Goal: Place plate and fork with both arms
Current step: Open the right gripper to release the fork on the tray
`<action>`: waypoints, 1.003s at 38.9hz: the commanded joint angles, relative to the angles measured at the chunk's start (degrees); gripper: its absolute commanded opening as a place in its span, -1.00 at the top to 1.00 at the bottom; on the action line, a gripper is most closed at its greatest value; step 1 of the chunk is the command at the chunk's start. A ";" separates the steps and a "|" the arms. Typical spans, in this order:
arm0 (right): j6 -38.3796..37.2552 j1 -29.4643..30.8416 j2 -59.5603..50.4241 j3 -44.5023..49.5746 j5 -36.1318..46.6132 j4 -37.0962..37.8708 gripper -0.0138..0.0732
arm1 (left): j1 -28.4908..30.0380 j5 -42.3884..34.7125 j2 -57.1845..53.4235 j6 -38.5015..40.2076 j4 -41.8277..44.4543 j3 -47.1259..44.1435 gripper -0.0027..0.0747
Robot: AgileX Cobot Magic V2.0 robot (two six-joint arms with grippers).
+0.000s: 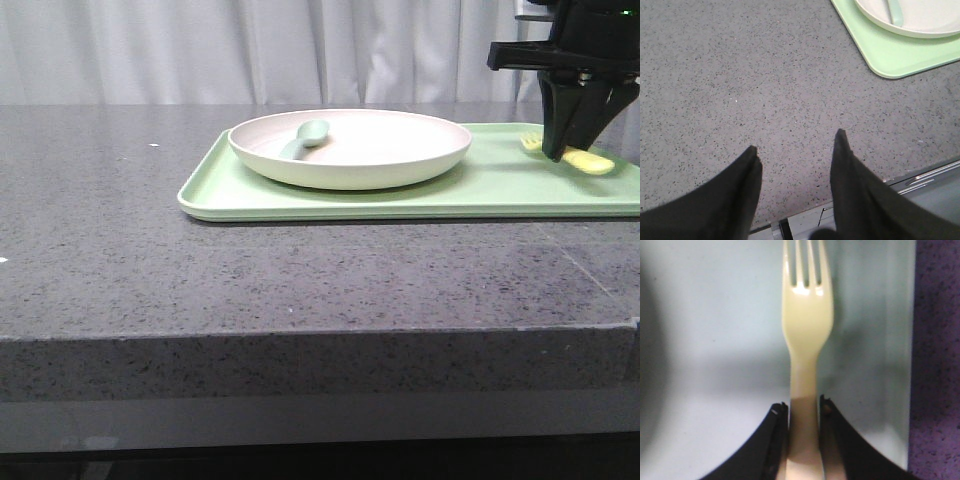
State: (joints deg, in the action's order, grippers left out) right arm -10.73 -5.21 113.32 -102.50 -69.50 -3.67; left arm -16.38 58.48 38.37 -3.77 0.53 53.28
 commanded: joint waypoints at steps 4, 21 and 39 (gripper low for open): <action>0.77 0.34 -1.51 -1.58 -1.48 -0.26 0.08 | 0.17 -4.00 0.30 0.10 -0.53 1.46 0.12; 2.74 0.34 -5.84 -4.10 -1.91 -0.22 -0.41 | 0.17 -3.89 0.30 0.10 -0.53 1.46 0.12; 6.59 -6.38 -31.17 11.00 9.12 1.14 -0.41 | 0.17 -3.89 0.30 0.10 -0.53 1.46 0.12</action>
State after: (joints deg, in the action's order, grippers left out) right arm -5.26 -10.52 89.31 -93.88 -64.78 -3.55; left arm -16.38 58.48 38.37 -3.77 0.53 53.28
